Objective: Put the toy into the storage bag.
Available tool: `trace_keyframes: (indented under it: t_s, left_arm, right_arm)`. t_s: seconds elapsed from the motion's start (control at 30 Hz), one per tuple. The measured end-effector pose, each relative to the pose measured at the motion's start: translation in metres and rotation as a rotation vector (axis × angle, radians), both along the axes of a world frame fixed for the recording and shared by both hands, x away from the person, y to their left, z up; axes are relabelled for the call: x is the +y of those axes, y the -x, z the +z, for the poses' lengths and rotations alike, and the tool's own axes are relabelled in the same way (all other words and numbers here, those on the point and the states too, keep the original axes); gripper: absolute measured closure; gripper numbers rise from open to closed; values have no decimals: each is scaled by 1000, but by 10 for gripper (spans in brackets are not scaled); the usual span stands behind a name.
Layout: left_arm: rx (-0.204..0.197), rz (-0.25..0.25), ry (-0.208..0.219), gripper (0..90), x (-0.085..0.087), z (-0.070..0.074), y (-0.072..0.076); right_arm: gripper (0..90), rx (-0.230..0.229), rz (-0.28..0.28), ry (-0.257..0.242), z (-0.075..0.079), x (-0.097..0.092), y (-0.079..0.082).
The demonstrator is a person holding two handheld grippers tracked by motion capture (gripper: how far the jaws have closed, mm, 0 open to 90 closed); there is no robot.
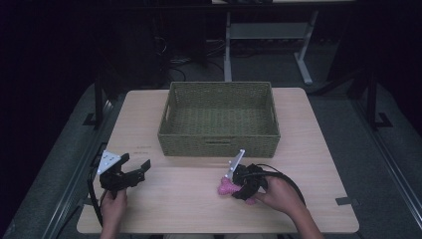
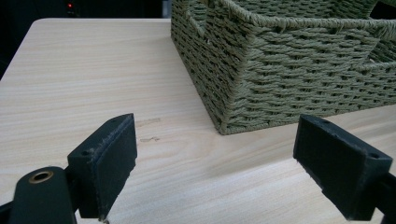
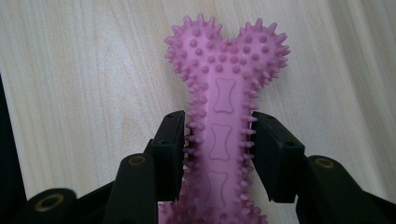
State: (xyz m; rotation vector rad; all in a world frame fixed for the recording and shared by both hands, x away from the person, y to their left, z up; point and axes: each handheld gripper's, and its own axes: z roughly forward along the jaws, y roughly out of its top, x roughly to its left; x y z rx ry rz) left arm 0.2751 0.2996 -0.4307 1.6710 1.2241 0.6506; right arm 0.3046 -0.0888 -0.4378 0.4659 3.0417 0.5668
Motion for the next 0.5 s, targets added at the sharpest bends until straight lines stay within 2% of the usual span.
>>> trace_keyframes:
  t_s: [0.23,0.5]
  left_arm:
    - [0,2,1,130,0,0,0]
    - [-2,3,3,130,1,0,0]
  right_arm:
    - [578,4,18,-6,2,-1,0]
    - [580,29,27,-51,5,-6,-3]
